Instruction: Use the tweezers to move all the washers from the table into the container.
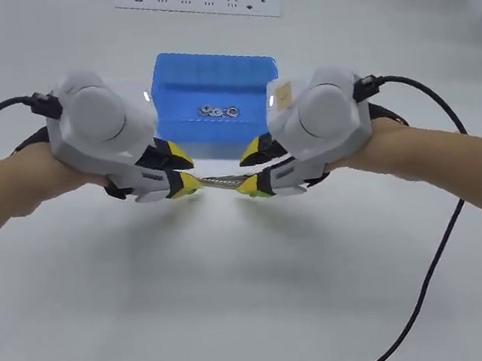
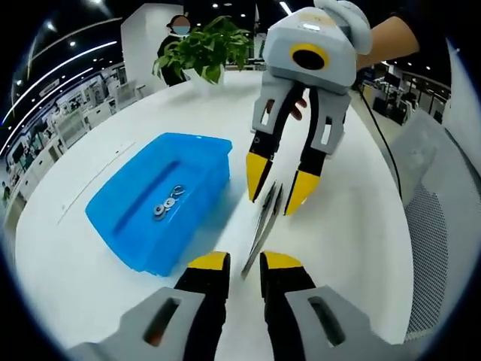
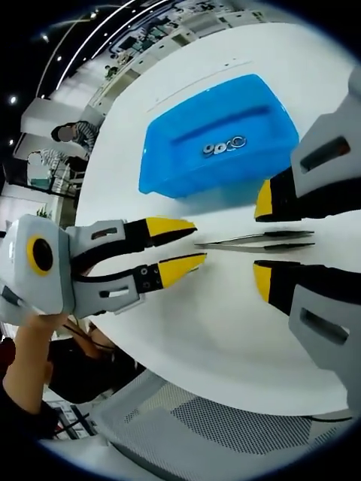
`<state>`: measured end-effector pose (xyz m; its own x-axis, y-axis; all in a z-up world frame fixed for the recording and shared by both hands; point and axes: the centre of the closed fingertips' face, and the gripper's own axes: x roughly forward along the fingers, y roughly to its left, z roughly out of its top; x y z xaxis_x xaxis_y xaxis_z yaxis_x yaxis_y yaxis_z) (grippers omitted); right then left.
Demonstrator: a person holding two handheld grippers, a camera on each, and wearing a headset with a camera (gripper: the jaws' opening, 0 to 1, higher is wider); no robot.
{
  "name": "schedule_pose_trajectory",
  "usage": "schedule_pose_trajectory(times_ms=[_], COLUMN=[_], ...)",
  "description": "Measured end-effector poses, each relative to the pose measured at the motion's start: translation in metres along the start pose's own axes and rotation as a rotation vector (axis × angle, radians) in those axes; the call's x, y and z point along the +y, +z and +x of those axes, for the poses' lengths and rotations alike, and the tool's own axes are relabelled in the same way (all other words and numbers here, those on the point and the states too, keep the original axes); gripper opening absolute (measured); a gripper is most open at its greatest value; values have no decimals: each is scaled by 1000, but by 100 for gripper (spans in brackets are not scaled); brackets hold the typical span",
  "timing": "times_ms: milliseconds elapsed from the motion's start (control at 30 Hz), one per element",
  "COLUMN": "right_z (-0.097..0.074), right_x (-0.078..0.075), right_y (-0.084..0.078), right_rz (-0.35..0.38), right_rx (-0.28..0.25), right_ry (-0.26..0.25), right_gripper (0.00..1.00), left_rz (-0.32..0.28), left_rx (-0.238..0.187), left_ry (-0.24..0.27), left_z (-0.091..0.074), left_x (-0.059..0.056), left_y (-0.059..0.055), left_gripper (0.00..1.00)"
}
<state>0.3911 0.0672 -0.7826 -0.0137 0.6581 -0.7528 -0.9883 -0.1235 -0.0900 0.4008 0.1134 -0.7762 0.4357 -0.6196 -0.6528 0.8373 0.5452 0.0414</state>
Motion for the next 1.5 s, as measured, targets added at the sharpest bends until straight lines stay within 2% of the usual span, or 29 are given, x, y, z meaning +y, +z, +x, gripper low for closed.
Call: schedule_pose_trajectory(times_ms=[33, 100, 133, 200, 267, 300, 333, 367, 400, 433, 467, 500, 567, 600, 633, 667, 700, 800, 933, 1033, 1100, 1167, 1267, 1367, 1500], right_z=[-2, -5, -7, -15, -23, -29, -32, -38, -42, -46, -50, -57, -69, -74, -82, -88, -96, -115, -134, -146, -151, -154, -159, -163, -164], right_x=[2, 2, 0, -3, -3, -4, -4, -3, -3, -3, -3, -2, -2, -1, 1, 2, 5, 13, 22, 30, 37, 41, 45, 47, 51], right_y=[1, 0, 0, 3, 3, 3, 3, 2, 0, 0, -1, -1, 0, 0, 1, 1, 3, 6, 8, 14, 15, 12, 10, 13, 21], right_rz=[-8, -11, 7, 72, 114, 140, 152, 151, 150, 152, 161, 183, 223, 234, 243, 244, 243, 258, 270, 283, 283, 275, 261, 273, 264], right_rx=[-17, -31, -40, -88, -116, -133, -139, -143, -143, -146, -152, -168, -199, -209, -221, -231, -252, -287, -313, -372, -377, -366, -340, -354, -364], right_ry=[6, 0, -13, -59, -82, -100, -108, -117, -133, -149, -160, -176, -214, -226, -245, -259, -275, -292, -324, -339, -343, -355, -379, -401, -400], right_gripper=[22, 22, 22, 22, 22, 22, 22, 22, 22, 22, 22, 22, 23, 23, 23, 23, 23, 27, 32, 41, 48, 53, 58, 62, 67], left_rz=[-4, -8, -15, -41, -54, -46, 0, 16, 9, 5, -24, -45, -46, -38, 4, 17, 4, -12, 21, -47, -76, -132, -151, -167, -200], left_rx=[-30, -75, -83, -129, -175, -200, -226, -238, -250, -276, -307, -319, -334, -333, -345, -356, -372, -424, -430, -490, -525, -585, -589, -595, -622], left_ry=[31, 58, 59, 74, 83, 104, 143, 160, 165, 179, 175, 168, 179, 183, 222, 236, 231, 238, 251, 249, 248, 242, 231, 228, 202], left_z=[-4, -13, -17, -27, -37, -42, -50, -58, -63, -69, -77, -81, -91, -95, -103, -108, -114, -127, -144, -160, -168, -177, -180, -183, -186], left_x=[4, 6, 5, 4, 2, 3, 6, 5, 5, 5, 4, 2, 0, -2, -1, -2, -7, -14, -22, -23, -24, -27, -34, -42, -51], left_y=[3, 7, 7, 13, 19, 23, 28, 32, 35, 39, 45, 47, 49, 49, 51, 53, 54, 60, 63, 71, 75, 81, 80, 83, 90], left_gripper=[21, 21, 21, 23, 25, 25, 25, 25, 25, 25, 25, 26, 27, 27, 27, 27, 28, 30, 35, 46, 54, 61, 69, 79, 93])
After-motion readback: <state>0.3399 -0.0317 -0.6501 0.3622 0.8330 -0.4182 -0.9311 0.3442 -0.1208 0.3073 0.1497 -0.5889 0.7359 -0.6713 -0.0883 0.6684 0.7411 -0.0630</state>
